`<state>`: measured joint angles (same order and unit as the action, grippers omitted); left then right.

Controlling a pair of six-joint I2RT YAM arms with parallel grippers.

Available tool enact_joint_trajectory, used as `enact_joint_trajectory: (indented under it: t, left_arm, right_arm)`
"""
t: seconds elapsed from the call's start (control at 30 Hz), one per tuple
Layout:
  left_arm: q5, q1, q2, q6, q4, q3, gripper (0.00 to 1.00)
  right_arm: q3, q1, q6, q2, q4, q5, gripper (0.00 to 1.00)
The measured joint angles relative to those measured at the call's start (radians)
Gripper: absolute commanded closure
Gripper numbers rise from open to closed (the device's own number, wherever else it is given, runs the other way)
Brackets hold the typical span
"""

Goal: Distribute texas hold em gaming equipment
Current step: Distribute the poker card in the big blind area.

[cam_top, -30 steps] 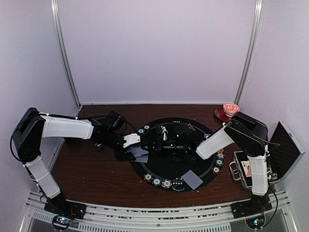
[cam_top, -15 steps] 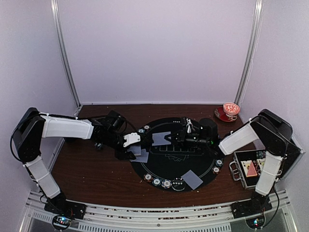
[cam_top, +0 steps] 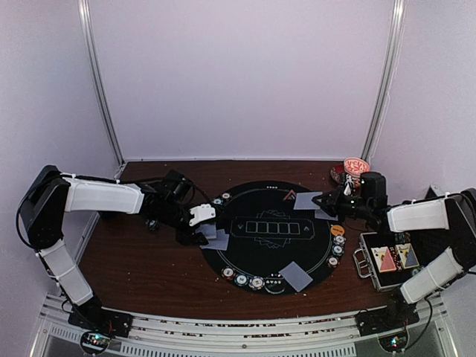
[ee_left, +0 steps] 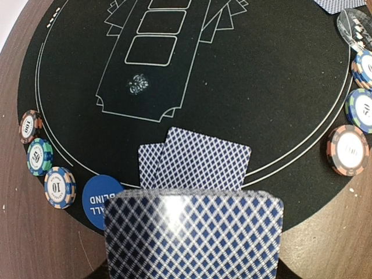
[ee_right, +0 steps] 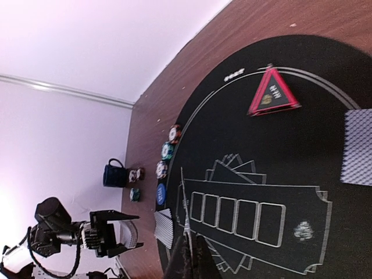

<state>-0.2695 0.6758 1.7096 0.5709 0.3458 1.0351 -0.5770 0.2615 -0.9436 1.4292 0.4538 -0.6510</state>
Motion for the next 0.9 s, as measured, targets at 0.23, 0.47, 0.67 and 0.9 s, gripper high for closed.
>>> enact_joint_trajectory:
  t: [0.23,0.47,0.67,0.9]
  left_arm:
    - [-0.008,0.000,0.000,0.000,0.001,0.000,0.40]
    - [-0.016,0.000,0.000,0.001,0.001,0.000,0.40]
    - [-0.020,0.000,0.000,0.001,0.002,0.000,0.40]
    - [-0.022,0.000,0.000,0.001,0.002,0.000,0.40]
  right_arm:
    - [-0.003,-0.198,0.101,0.051,-0.133,-0.072,1.00]
    - [-0.018,-0.317,0.150,0.177,-0.182,-0.118,1.00]
    - [-0.063,-0.318,0.149,0.219,-0.153,-0.149,1.00]
    - [-0.104,-0.319,0.139,0.304,-0.130,-0.162,1.00]
